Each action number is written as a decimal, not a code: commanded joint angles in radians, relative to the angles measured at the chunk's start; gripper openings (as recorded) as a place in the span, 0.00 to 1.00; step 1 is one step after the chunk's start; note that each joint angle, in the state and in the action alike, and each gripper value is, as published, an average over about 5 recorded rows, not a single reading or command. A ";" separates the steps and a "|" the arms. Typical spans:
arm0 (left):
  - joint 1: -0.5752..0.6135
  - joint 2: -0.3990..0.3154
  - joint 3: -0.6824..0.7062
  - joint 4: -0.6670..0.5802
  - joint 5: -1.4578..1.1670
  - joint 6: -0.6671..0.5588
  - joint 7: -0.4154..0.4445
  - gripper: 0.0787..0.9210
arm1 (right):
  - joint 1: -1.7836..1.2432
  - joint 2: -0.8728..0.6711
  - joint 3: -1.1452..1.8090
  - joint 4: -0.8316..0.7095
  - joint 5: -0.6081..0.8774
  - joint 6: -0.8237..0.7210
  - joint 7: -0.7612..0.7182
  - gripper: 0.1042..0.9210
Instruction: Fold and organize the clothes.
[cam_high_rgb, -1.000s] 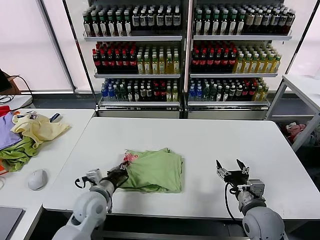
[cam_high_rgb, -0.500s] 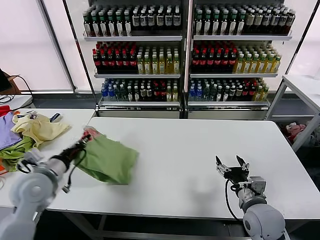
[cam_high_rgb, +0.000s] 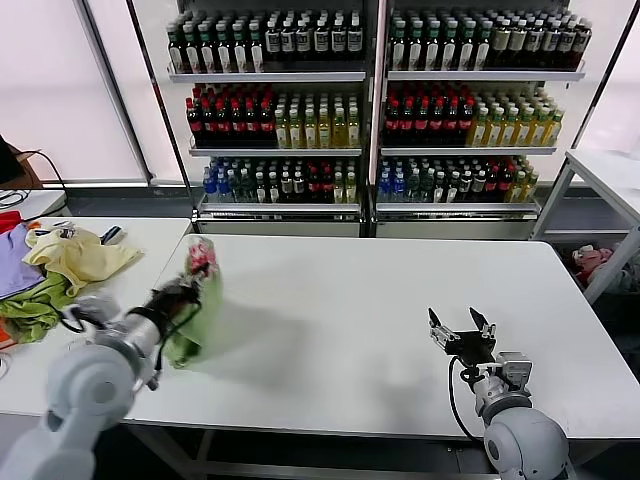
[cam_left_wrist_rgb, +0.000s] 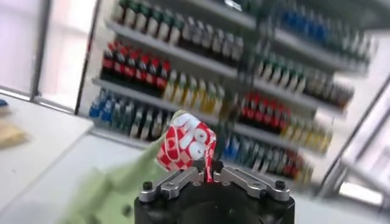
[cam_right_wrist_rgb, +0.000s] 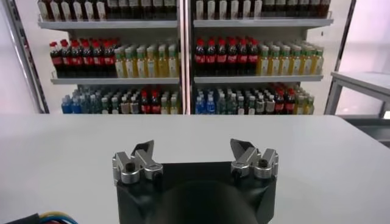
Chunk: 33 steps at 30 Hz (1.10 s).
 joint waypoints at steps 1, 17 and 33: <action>-0.111 -0.194 0.473 0.188 0.592 0.012 0.052 0.04 | -0.001 0.001 0.008 0.007 0.001 0.003 -0.001 0.88; -0.201 -0.330 0.521 0.229 0.453 -0.065 0.009 0.17 | 0.021 0.003 -0.001 0.007 0.002 0.003 -0.010 0.88; 0.092 -0.136 0.157 -0.007 0.506 -0.191 -0.007 0.72 | 0.189 0.125 -0.379 -0.139 -0.039 0.001 0.084 0.88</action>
